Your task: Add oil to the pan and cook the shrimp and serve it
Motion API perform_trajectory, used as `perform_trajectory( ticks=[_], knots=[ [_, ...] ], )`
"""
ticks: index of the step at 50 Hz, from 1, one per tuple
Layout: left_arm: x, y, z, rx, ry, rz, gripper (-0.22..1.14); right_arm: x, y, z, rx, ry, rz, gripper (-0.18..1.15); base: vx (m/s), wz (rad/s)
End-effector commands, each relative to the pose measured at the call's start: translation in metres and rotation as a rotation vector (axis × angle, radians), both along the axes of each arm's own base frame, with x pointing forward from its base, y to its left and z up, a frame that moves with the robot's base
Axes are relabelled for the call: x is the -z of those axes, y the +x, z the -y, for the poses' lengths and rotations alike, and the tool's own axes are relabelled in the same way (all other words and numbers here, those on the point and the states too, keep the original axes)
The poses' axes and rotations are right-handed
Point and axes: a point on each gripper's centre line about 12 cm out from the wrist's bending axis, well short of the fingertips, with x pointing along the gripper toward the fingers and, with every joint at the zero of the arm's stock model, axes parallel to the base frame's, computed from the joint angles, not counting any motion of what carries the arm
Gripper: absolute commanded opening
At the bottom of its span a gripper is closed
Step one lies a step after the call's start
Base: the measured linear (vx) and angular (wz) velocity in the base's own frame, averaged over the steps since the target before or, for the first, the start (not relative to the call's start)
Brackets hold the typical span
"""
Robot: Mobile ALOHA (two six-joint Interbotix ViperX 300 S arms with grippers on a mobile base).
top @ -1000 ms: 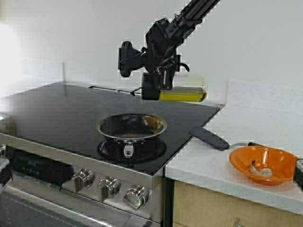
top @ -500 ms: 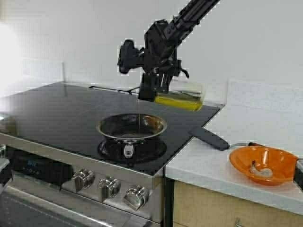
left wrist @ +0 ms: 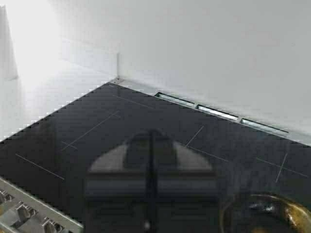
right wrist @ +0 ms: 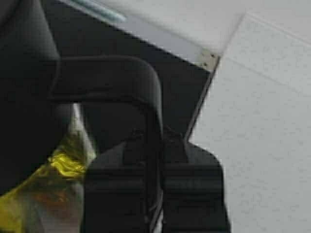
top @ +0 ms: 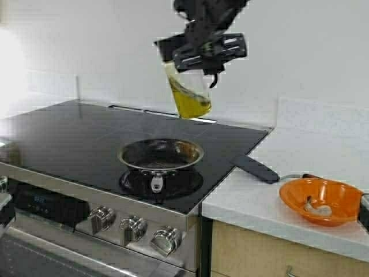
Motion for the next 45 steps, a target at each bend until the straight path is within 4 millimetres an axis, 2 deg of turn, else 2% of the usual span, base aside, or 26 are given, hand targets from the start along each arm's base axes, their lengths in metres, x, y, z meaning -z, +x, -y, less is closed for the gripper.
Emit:
perform_trajectory(
  ticks=[1, 7, 14, 22, 28, 33, 40, 45],
  knots=[
    [-0.003, 0.001, 0.0, -0.002, -0.002, 0.008, 0.03, -0.049, 0.0, 0.013, -0.014, 0.134, 0.111, 0.06, 0.0, 0.0],
    [-0.003, 0.001, 0.0, -0.002, -0.002, 0.008, 0.03, -0.057, -0.004, 0.02, -0.032, 0.182, 0.107, 0.06, 0.0, 0.0],
    [-0.002, 0.001, 0.0, -0.001, 0.0, 0.006, 0.03, -0.077, -0.018, 0.033, -0.037, 0.203, 0.114, 0.06, 0.0, 0.0],
    [-0.002, 0.001, 0.0, -0.002, -0.002, 0.006, 0.03, -0.109, -0.033, 0.069, -0.04, 0.246, 0.12, 0.06, 0.0, 0.0],
    [-0.002, 0.001, 0.0, -0.002, -0.002, 0.006, 0.03, -0.13, -0.041, 0.111, -0.016, 0.282, 0.119, 0.06, 0.0, 0.0],
    [-0.002, 0.001, 0.0, -0.002, -0.002, 0.005, 0.03, -0.142, -0.044, 0.162, 0.046, 0.305, 0.124, 0.06, 0.0, 0.0],
    [-0.002, 0.001, 0.0, -0.002, -0.002, 0.005, 0.03, -0.15, -0.044, 0.227, 0.119, 0.274, 0.13, 0.06, 0.0, 0.0],
    [-0.002, 0.001, 0.0, -0.002, -0.002, 0.008, 0.03, -0.153, -0.04, 0.265, 0.169, 0.239, 0.135, 0.06, 0.0, 0.0]
  ],
)
